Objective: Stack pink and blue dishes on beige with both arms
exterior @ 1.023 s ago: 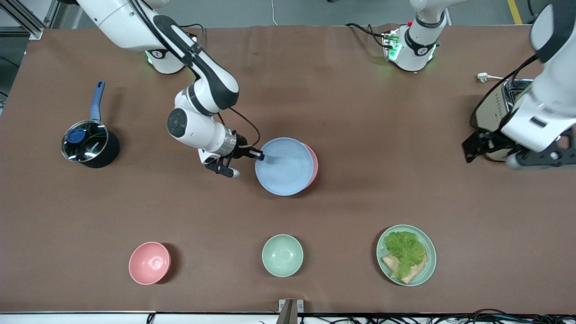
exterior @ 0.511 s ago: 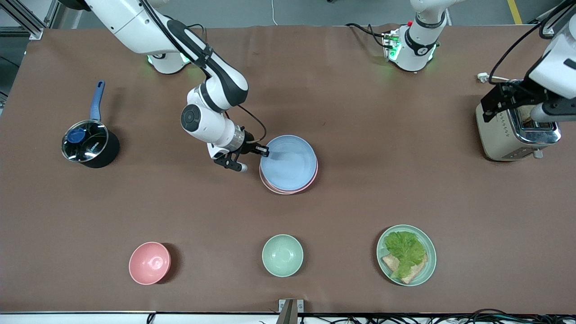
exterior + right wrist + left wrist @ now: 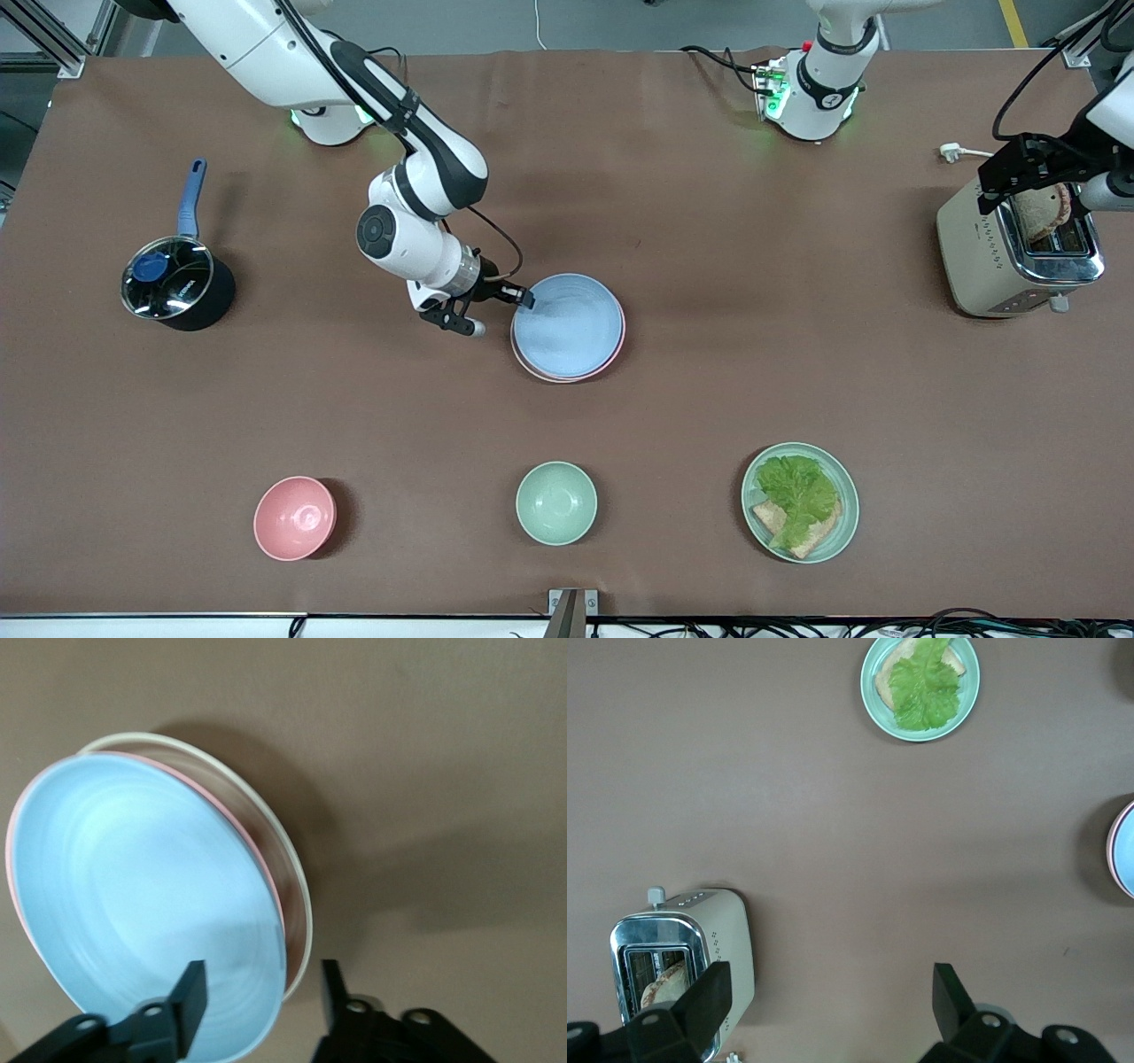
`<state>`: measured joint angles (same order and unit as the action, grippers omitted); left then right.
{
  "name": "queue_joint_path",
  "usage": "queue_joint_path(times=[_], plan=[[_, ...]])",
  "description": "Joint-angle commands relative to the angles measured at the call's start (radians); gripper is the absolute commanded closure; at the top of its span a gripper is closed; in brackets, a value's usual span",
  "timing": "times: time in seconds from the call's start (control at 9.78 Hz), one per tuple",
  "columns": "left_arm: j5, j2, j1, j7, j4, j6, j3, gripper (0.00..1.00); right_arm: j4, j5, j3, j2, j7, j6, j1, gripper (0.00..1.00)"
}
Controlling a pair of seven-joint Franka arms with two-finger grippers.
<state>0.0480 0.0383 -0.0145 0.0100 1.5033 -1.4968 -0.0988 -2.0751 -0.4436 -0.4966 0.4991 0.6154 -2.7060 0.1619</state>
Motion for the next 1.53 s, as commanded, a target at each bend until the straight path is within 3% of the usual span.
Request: queue_joint_path(times=[0.0, 0.1, 0.31, 0.51, 0.72, 1.02, 1.12, 1.33, 1.43], plan=[[-0.013, 0.035, 0.025, -0.007, 0.054, 0.007, 0.024, 0.0, -0.011, 0.013, -0.007, -0.106, -0.002, 0.015, -0.059, 0.0], [-0.013, 0.034, 0.021, -0.007, 0.055, 0.01, 0.025, 0.0, -0.014, 0.052, 0.004, -0.17, -0.002, 0.058, -0.093, 0.0], [-0.016, 0.025, 0.018, -0.015, 0.06, 0.035, 0.024, 0.0, 0.004, 0.225, 0.042, -0.29, 0.0, 0.244, -0.172, 0.0], [-0.045, 0.023, 0.021, -0.022, 0.061, 0.041, 0.024, 0.0, 0.148, 0.319, 0.145, -0.387, 0.001, 0.58, -0.174, 0.0], [-0.05, 0.028, 0.027, -0.027, 0.058, 0.047, 0.021, 0.0, 0.313, 0.405, 0.255, -0.418, 0.0, 0.815, -0.173, 0.0], [-0.033, 0.015, 0.034, -0.118, 0.055, 0.044, -0.033, 0.0, 0.392, 0.41, 0.447, -0.513, -0.196, 0.948, -0.173, 0.0], [-0.033, 0.005, 0.03, -0.133, 0.055, 0.044, -0.051, 0.0, 0.403, 0.411, 0.478, -0.545, -0.248, 0.983, -0.174, 0.0], [-0.033, 0.006, 0.028, -0.127, 0.054, 0.046, -0.053, 0.0, 0.548, 0.413, 0.559, -0.541, -0.31, 1.166, -0.164, 0.0], [-0.034, 0.009, 0.025, -0.117, 0.051, 0.047, -0.053, 0.0, 0.57, 0.408, 0.567, -0.537, -0.351, 1.201, -0.168, 0.0]])
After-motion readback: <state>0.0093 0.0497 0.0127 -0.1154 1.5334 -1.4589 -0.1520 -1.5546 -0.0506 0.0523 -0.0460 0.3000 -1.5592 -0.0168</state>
